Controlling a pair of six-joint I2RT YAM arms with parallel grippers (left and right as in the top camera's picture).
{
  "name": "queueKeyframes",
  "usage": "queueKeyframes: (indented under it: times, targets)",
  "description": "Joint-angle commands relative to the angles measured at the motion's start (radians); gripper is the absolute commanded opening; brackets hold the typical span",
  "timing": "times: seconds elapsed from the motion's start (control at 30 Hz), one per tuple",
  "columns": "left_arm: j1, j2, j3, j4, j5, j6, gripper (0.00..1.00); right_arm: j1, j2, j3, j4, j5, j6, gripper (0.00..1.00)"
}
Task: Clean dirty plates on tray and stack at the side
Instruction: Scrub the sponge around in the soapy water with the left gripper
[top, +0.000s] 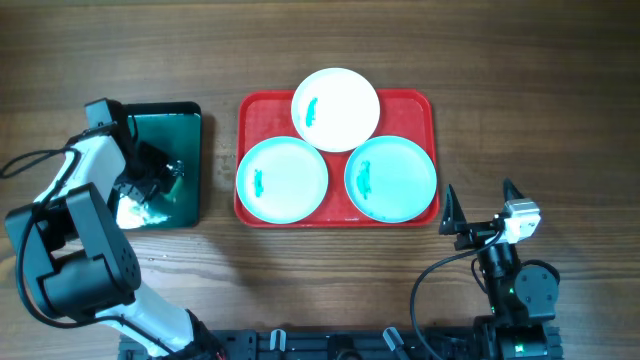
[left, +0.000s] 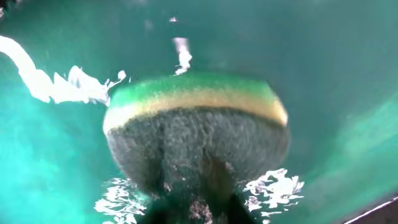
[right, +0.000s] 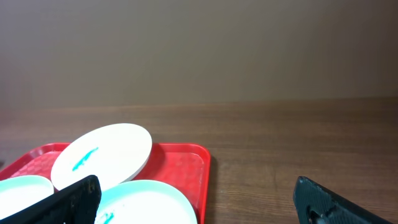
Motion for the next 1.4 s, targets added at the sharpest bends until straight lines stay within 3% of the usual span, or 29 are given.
queueKeyframes:
  times: [0.0, 0.03, 0.07, 0.1, 0.13, 0.47, 0.63, 0.73, 0.83, 0.87, 0.9, 0.93, 0.97, 1.23, 1.37]
  targets:
    - [0.000, 0.037, -0.034, 0.004, 0.031, -0.002, 0.10, 0.002, 0.000, -0.002, 0.003, 0.011, -0.009, 1.00]
    - [0.000, 0.037, -0.034, 0.007, 0.031, -0.002, 0.21, 0.002, 0.000, -0.002, 0.003, 0.011, -0.008, 1.00]
    - [0.000, 0.037, -0.034, 0.010, 0.031, -0.002, 0.41, 0.002, 0.000, -0.002, 0.003, 0.011, -0.008, 1.00]
    - [0.000, 0.037, -0.034, 0.016, 0.031, -0.002, 0.85, 0.002, 0.000, -0.002, 0.003, 0.011, -0.008, 1.00]
    - [0.000, 0.037, -0.034, 0.022, 0.031, -0.002, 1.00, 0.002, 0.000, -0.002, 0.003, 0.011, -0.009, 1.00]
    - [0.000, 0.037, -0.034, 0.160, -0.092, -0.002, 0.97, 0.002, 0.000, -0.002, 0.003, 0.011, -0.008, 1.00]
    - [0.000, 0.037, -0.034, 0.169, -0.109, -0.002, 0.30, 0.002, 0.000, -0.002, 0.003, 0.011, -0.008, 1.00]
    - [0.000, 0.037, -0.034, 0.169, -0.110, -0.002, 0.04, 0.002, 0.000, -0.002, 0.003, 0.011, -0.008, 1.00]
    - [0.000, 0.037, -0.034, 0.161, -0.109, -0.003, 0.07, 0.002, 0.000, -0.002, 0.003, 0.011, -0.008, 1.00]
    - [0.000, 0.037, -0.034, 0.153, -0.107, -0.003, 0.18, 0.002, 0.000, -0.002, 0.003, 0.011, -0.008, 1.00]
    - [0.000, 0.037, -0.034, 0.143, -0.101, -0.002, 0.55, 0.002, 0.000, -0.002, 0.003, 0.011, -0.008, 1.00]
    - [0.000, 0.037, -0.034, 0.130, -0.088, -0.003, 0.83, 0.002, 0.000, -0.002, 0.003, 0.011, -0.008, 1.00]
    - [0.000, 0.037, -0.034, 0.116, -0.058, -0.002, 1.00, 0.002, 0.000, -0.002, 0.003, 0.011, -0.009, 1.00]
    - [0.000, 0.037, -0.034, -0.046, 0.182, -0.002, 1.00, 0.002, 0.000, -0.002, 0.003, 0.011, -0.008, 1.00]
    - [0.000, 0.037, -0.034, -0.091, 0.183, -0.002, 0.80, 0.002, 0.000, -0.002, 0.003, 0.011, -0.009, 1.00]
